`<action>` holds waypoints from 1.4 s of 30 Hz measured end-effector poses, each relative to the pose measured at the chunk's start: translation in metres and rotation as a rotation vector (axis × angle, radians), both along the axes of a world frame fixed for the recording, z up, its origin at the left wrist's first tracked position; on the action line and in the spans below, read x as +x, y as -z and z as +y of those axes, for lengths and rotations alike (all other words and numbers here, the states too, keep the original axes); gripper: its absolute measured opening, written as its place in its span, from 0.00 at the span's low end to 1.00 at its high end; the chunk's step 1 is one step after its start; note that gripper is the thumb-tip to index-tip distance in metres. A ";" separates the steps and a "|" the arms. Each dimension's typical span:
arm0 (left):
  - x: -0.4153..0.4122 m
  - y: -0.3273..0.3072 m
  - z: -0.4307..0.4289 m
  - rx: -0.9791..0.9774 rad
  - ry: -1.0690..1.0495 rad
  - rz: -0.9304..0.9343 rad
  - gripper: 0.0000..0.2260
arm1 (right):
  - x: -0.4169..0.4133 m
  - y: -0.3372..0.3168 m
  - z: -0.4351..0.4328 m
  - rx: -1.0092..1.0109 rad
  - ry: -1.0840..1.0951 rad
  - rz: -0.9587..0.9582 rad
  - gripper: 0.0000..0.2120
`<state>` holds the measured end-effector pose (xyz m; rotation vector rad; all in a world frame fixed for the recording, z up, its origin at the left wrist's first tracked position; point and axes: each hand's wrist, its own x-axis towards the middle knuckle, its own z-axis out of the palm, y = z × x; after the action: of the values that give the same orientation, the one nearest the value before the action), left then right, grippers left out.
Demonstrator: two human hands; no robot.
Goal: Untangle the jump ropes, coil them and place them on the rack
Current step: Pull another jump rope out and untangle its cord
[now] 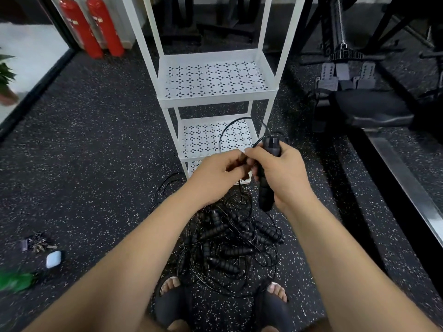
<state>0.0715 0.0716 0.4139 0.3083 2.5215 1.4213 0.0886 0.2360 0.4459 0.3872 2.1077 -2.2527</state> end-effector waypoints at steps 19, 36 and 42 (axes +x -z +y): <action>-0.006 0.008 -0.009 -0.193 0.014 -0.012 0.13 | -0.008 -0.024 0.030 -0.275 0.219 0.040 0.08; -0.008 -0.013 -0.018 -0.167 0.014 0.052 0.12 | 0.002 -0.009 0.004 0.123 0.076 0.065 0.04; -0.019 -0.006 -0.032 -0.284 0.074 0.105 0.08 | 0.001 -0.023 0.010 0.076 0.117 0.104 0.06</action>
<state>0.0528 0.0392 0.4203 0.4274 2.7194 1.0265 0.0899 0.2463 0.4692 0.4153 2.2851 -2.3076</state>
